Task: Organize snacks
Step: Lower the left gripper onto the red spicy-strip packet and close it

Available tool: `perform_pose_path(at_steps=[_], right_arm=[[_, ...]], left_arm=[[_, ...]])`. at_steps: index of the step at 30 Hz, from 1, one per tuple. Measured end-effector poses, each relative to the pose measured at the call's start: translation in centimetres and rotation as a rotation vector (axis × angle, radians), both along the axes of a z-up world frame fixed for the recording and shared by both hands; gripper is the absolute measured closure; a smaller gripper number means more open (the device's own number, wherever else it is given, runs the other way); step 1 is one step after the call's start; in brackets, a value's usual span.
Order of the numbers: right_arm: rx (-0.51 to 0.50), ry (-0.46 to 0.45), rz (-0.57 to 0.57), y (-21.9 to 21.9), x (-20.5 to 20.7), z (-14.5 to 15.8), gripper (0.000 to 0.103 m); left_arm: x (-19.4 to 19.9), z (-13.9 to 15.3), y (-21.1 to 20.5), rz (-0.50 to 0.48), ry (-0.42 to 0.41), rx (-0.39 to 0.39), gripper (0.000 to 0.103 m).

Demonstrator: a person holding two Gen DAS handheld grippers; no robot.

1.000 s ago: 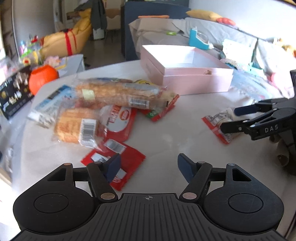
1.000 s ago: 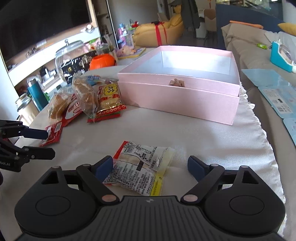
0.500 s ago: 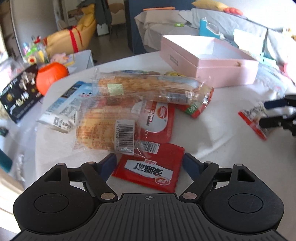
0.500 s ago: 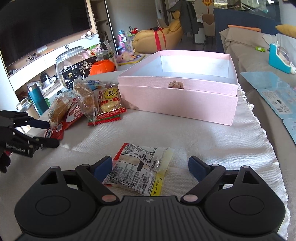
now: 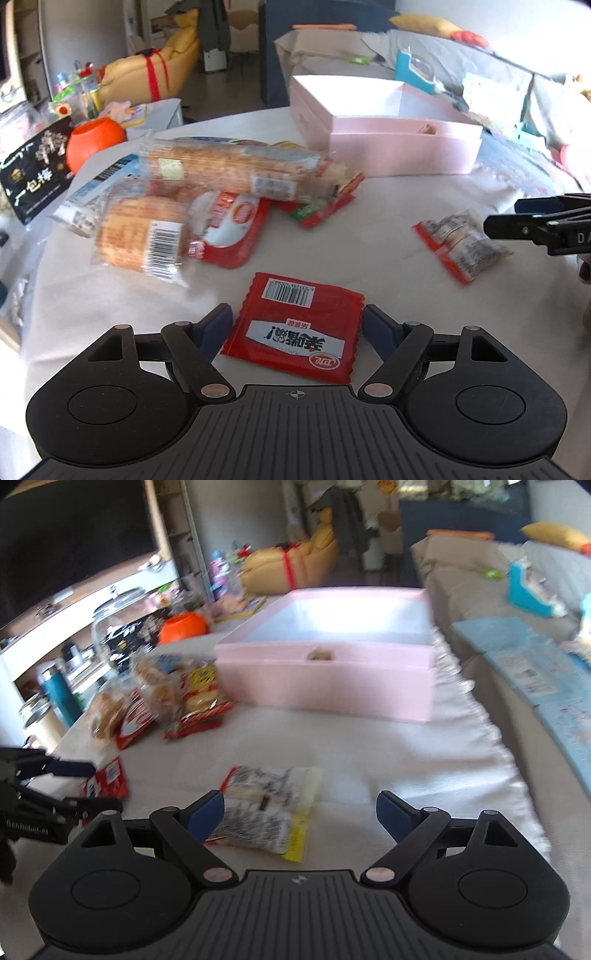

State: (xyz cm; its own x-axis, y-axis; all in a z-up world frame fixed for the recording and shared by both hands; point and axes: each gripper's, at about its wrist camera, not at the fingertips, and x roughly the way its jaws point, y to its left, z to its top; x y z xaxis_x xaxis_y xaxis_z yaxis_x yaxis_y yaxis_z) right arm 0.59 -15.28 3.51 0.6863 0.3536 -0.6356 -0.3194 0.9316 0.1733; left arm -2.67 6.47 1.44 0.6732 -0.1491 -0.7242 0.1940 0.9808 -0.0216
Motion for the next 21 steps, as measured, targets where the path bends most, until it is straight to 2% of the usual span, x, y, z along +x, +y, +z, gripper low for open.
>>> perform_pose_path(at_steps=[2,4,8,10,14,16,21], right_arm=[[-0.024,-0.034,-0.052,-0.5,-0.3,0.5,0.014],[-0.048,-0.054,-0.1,-0.9,-0.4,0.8,0.019],[-0.14,-0.042,-0.161,-1.0,0.0,0.4,0.023],[-0.146,0.002,-0.142,-0.7,0.1,-0.3,0.023],[-0.088,0.049,-0.029,0.9,-1.0,-0.8,0.023],[-0.057,0.045,0.034,1.7,-1.5,-0.3,0.023],[-0.01,0.018,0.081,2.6,-1.2,0.6,0.019]], left_arm=[[0.0,0.0,-0.5,-0.016,-0.004,-0.006,0.021],[0.0,-0.1,-1.1,-0.026,-0.008,0.021,0.021],[0.0,-0.1,-0.9,-0.038,-0.003,0.01,0.021],[-0.2,-0.2,-0.9,-0.041,-0.006,0.013,0.021],[-0.7,-0.4,-1.0,-0.044,-0.028,0.022,0.021],[-0.7,-0.4,-0.8,-0.054,-0.026,0.02,0.021],[-1.0,-0.4,-0.7,-0.062,-0.034,0.022,0.02]])
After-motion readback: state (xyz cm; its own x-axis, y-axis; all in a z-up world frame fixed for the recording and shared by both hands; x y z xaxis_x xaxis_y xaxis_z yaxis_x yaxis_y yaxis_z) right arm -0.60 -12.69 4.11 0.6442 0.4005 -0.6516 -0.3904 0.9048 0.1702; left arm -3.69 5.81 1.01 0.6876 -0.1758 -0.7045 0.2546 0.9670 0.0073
